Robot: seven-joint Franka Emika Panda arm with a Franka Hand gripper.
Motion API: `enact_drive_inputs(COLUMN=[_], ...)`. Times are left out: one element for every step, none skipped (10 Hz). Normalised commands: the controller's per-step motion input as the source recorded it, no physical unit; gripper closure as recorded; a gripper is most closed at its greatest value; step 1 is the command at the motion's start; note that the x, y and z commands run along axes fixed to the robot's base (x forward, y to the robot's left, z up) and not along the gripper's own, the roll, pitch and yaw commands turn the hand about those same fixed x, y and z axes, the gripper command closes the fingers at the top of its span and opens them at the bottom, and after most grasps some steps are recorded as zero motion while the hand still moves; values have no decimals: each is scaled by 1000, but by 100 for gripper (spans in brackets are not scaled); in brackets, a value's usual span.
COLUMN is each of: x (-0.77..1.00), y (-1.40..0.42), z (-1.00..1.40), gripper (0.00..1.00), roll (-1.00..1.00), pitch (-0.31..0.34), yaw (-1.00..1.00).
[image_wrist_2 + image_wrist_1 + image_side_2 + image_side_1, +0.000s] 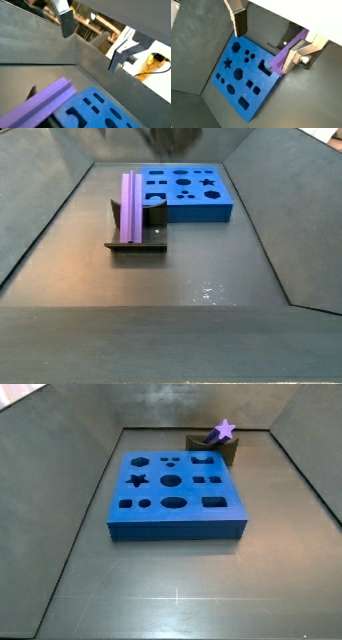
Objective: Pick up the star object. Move up. Place the star object on the fixture. Regrasp the star object. Move to above the board. Insert the star object.
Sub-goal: Regrasp the star object.
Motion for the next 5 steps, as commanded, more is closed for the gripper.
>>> enact_drive_inputs(x=[-51, -54, -44, -39, -39], y=[-906, -738, -558, -364, -100], z=[372, 201, 115, 75, 41], gripper=[0, 0, 0, 0, 0], roll=[1000, 1000, 1000, 1000, 1000], pitch=[50, 45, 42, 39, 35], yaw=[18, 18, 17, 17, 18])
